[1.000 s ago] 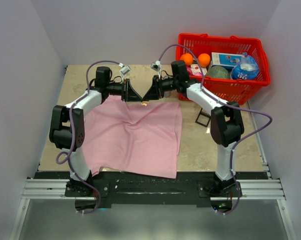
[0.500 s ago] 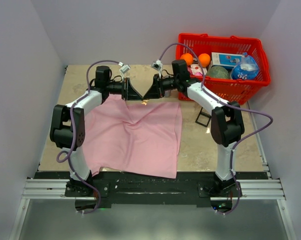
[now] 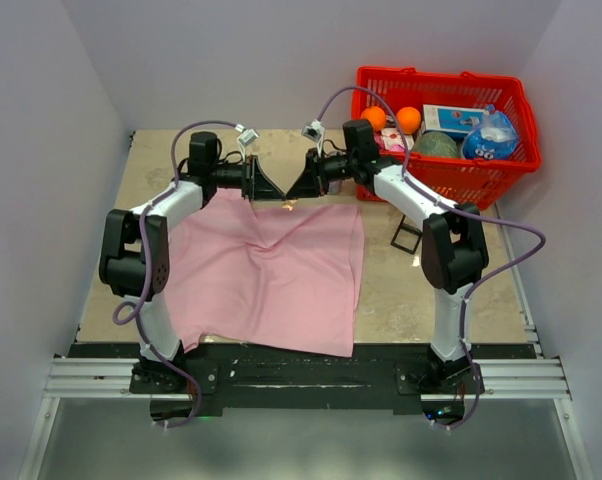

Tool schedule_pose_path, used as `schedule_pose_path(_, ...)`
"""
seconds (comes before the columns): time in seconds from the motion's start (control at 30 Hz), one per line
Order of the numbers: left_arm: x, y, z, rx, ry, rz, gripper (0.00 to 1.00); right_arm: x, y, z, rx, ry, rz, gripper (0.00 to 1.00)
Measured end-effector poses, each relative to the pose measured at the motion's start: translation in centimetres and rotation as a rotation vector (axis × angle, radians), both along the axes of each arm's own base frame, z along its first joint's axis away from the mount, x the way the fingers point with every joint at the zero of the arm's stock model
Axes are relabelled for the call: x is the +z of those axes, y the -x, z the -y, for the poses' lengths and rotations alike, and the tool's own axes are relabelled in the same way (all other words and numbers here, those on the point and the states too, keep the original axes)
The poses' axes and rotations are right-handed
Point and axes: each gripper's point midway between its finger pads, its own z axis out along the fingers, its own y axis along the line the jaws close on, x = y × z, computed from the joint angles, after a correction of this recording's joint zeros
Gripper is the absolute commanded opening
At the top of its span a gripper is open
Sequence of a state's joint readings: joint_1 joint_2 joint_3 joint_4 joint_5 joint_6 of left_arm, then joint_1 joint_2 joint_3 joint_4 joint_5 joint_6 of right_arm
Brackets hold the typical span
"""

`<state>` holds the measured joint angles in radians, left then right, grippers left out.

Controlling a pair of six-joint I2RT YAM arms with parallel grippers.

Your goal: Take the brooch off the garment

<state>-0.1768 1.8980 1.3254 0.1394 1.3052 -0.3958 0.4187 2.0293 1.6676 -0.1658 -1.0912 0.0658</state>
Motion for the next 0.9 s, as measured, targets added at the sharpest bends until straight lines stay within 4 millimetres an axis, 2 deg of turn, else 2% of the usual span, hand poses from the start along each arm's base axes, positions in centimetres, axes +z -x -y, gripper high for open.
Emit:
schedule_pose_path(0.1, 0.0, 0.0, -0.5, 0.002, -0.001, 0.008, 0.32, -0.1, 0.1, -0.1, -0.001, 0.004, -0.002, 0.0)
schedule_pose_path(0.33, 0.0, -0.6, -2.3, 0.036, -0.011, 0.031, 0.3, -0.1, 0.1, -0.1, -0.001, 0.006, -0.004, 0.0)
schedule_pose_path(0.47, 0.0, -0.5, -2.3, 0.032, -0.012, 0.034, 0.34, -0.1, 0.1, -0.1, -0.001, 0.006, -0.004, 0.0)
schedule_pose_path(0.7, 0.0, -0.1, -1.5, 0.012, -0.011, 0.039, 0.34, -0.2, 0.1, -0.1, -0.001, 0.007, -0.003, 0.0)
schedule_pose_path(0.83, 0.1, 0.2, -1.0, -0.003, -0.007, 0.039, 0.28, -0.2, 0.1, -0.2, -0.001, 0.007, -0.003, 0.0)
schedule_pose_path(0.9, 0.2, 0.3, -0.8, -0.008, -0.006, 0.04, 0.21, -0.1, 0.2, -0.2, 0.0, 0.007, -0.005, 0.0)
